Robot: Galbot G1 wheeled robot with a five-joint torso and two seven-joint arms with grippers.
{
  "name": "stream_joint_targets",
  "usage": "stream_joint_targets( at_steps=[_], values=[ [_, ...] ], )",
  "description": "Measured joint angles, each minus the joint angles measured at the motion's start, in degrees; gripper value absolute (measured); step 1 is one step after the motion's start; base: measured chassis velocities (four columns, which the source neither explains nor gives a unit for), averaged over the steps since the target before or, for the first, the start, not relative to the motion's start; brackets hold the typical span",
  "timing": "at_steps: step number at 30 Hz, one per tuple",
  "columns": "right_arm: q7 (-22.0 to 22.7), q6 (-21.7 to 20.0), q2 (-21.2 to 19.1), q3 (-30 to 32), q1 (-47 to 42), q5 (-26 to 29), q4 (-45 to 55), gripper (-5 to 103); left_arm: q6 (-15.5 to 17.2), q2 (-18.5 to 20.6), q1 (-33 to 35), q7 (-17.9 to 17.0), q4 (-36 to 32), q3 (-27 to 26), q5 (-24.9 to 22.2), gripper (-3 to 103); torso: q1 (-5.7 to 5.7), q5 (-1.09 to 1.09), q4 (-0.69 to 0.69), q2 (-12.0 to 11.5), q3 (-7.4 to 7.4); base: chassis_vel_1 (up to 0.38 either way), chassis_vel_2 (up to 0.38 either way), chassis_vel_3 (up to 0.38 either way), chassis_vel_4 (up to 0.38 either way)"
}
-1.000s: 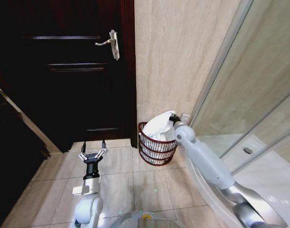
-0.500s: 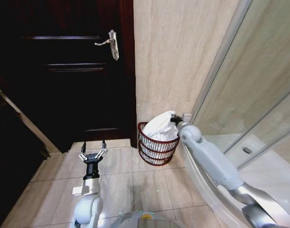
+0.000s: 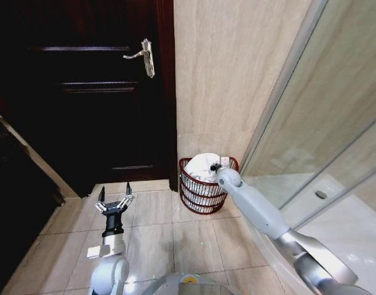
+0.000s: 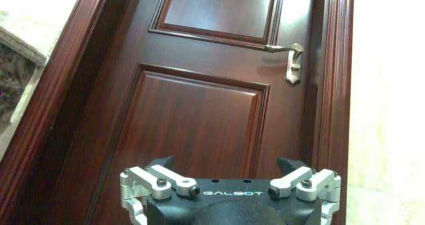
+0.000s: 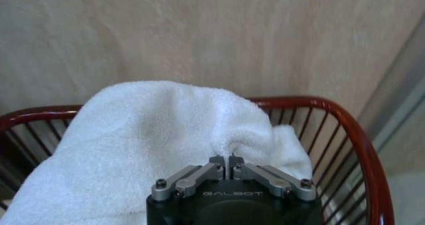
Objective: Discard the used towel into the hamper.
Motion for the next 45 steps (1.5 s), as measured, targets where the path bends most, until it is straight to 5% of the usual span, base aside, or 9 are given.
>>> stream_joint_targets(
  at_steps=[10, 25, 45],
  values=[
    [4.0, -1.5, 3.3, 2.7, -0.2, 3.5, -4.9, 2, -0.1, 0.8, -0.2, 0.0, 0.0, 0.2, -0.5, 100, 0.0, -0.01, 0.0, 0.0, 0.0, 0.0, 0.0, 0.0, 0.0],
    [2.7, -1.5, 7.0, 5.2, 0.0, 2.9, -9.4, 0, -0.1, 2.3, -0.5, 0.0, 0.5, -0.3, -2.0, 100, 0.0, -0.01, -0.01, 0.0, 0.0, 0.0, 0.0, 0.0, 0.0],
    [6.4, -1.4, -0.3, 4.3, -2.3, 6.0, 5.8, 73, 0.7, 2.0, -1.4, 0.1, 0.3, 0.8, -1.6, 100, 0.0, 0.01, 0.0, 0.0, 0.0, 0.0, 0.0, 0.0, 0.0]
  ],
)
